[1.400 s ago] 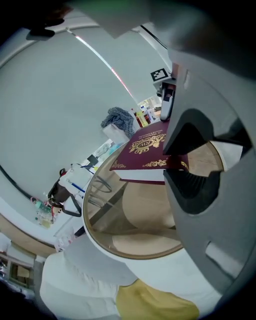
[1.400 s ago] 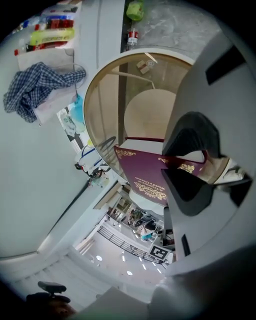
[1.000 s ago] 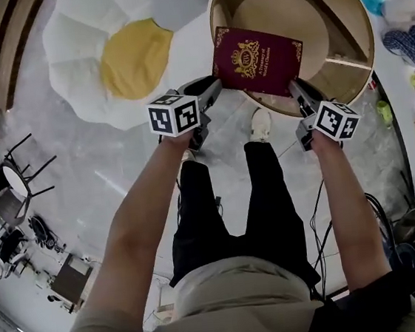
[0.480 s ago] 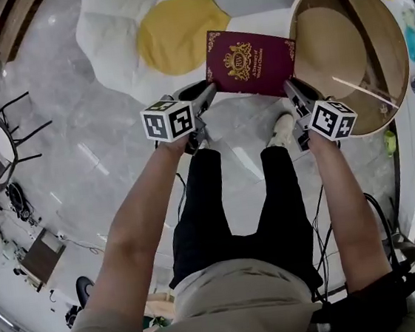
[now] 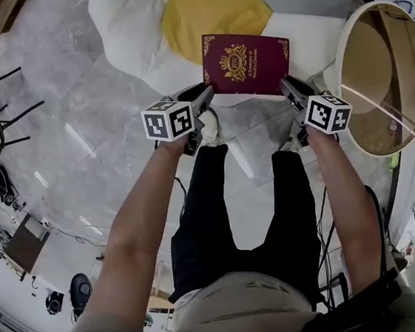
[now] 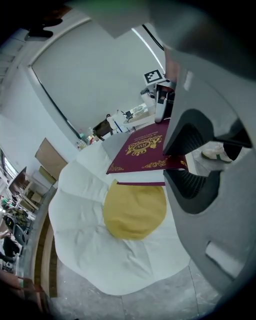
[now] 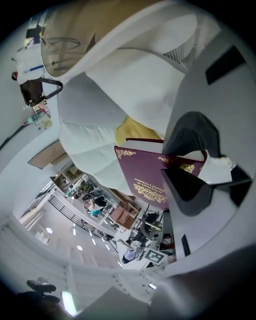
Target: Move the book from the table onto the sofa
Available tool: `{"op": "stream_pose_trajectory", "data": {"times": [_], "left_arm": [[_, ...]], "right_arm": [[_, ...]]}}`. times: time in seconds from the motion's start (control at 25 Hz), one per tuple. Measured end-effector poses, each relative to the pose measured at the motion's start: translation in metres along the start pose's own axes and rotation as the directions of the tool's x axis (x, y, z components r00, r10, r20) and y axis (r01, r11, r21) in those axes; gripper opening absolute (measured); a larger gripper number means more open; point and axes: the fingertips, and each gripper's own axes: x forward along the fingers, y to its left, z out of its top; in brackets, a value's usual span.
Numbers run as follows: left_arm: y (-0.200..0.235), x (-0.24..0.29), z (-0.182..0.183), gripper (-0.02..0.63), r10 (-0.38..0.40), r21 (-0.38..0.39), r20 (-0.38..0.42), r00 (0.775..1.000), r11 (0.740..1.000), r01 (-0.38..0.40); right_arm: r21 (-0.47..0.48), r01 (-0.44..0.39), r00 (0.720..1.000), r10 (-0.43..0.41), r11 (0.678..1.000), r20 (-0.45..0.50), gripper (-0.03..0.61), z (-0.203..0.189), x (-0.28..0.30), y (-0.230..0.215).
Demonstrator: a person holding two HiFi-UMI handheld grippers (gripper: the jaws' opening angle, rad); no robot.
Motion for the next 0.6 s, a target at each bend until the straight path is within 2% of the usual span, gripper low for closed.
{"op": "stream_pose_trajectory", "data": {"times": [0.4, 0.6], "left_arm": [[0.098, 0.073, -0.06, 0.095, 0.032, -0.033, -0.067, 0.997, 0.999, -0.034], [0.144, 0.095, -0.066, 0.095, 0.054, -0.028, -0.09, 0.994, 0.998, -0.057]], "right_arm": [[-0.073, 0.02, 0.995, -0.027, 0.997, -0.098, 0.089, -0.048, 0.097, -0.059], [-0.111, 0.043, 0.988, -0.059, 0.993, -0.146, 0.091, -0.06, 0.14, -0.071]]}}
